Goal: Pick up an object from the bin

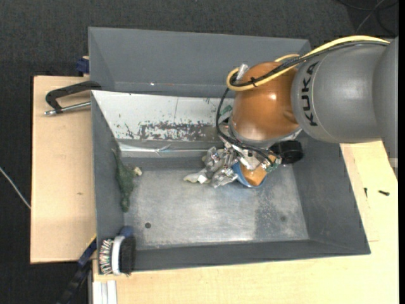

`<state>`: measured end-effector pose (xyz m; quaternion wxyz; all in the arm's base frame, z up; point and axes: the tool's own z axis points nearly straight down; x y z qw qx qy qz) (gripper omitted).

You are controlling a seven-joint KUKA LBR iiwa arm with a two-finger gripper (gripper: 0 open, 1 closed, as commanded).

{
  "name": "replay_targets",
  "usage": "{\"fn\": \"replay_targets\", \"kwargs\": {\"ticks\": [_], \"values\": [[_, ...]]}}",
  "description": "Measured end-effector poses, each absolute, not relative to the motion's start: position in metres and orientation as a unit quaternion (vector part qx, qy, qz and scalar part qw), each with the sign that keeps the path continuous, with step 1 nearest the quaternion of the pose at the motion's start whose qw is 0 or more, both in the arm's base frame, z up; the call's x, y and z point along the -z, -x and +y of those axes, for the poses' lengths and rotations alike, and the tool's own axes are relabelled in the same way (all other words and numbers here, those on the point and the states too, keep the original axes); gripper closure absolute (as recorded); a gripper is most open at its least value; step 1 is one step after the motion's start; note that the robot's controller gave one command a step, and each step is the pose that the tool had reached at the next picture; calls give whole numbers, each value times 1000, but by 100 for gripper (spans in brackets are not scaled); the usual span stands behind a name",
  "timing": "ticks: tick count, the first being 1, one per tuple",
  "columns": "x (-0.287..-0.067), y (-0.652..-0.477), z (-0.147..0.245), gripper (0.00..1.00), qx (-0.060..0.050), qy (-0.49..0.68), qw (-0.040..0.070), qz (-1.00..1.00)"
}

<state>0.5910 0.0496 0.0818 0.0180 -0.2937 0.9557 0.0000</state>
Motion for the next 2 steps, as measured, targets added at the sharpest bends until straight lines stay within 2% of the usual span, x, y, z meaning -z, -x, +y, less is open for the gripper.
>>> {"fn": "replay_targets", "kwargs": {"ticks": [1, 2], "values": [[-177, -592, 68, 100, 0, 294, 8, 956], [-229, -593, 70, 100, 1, 305, 7, 952]]}}
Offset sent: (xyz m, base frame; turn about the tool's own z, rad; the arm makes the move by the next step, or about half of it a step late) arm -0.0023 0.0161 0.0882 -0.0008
